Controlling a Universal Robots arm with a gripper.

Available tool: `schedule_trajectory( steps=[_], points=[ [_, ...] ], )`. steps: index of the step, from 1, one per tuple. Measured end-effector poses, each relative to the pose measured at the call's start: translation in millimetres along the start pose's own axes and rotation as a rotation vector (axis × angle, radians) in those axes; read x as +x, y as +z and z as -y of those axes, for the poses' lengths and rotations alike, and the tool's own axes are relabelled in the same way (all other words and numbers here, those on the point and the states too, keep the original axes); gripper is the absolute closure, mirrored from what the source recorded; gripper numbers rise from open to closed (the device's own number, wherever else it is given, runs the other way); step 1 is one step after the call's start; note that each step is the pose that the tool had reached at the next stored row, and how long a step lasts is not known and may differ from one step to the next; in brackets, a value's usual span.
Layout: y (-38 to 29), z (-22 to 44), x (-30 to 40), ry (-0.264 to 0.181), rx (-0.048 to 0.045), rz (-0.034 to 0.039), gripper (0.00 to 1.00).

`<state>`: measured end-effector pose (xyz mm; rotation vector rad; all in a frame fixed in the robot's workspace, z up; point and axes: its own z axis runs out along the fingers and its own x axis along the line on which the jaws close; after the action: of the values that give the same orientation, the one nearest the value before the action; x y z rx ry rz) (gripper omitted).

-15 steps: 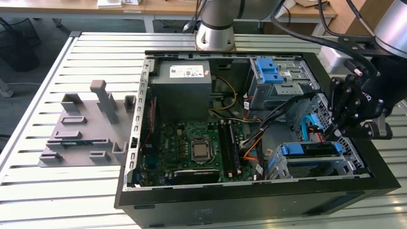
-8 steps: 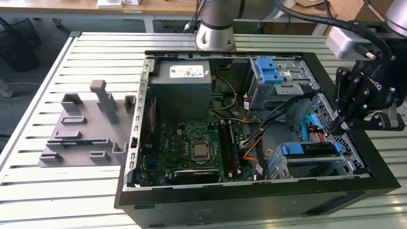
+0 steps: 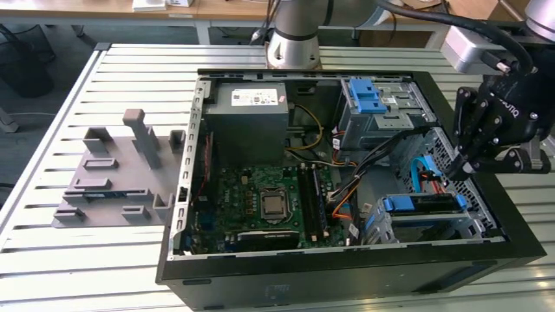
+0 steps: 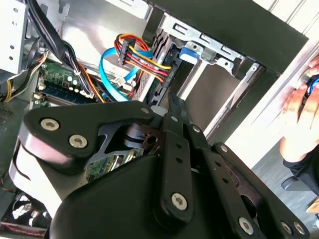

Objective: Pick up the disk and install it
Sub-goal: 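Insert the second disk wire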

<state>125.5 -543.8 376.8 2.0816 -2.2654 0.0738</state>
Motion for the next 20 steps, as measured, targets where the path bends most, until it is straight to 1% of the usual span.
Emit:
schedule_trajectory(
  steps=[3,5,11,12,20],
  points=[
    [-5.1,-0.7,-0.1,0.000,0.0001,0.0001,0.89],
    [-5.3,-2.7,-0.7,0.000,0.0003,0.0003,0.89],
    [-5.3,-18.2,-1.2,0.000,0.0019,0.0003,0.89],
    [-5.2,-19.7,-1.1,0.000,0.0024,0.0004,0.89],
    [-5.1,-20.2,-1.1,0.000,0.0038,0.0005,0.89]
  ],
)
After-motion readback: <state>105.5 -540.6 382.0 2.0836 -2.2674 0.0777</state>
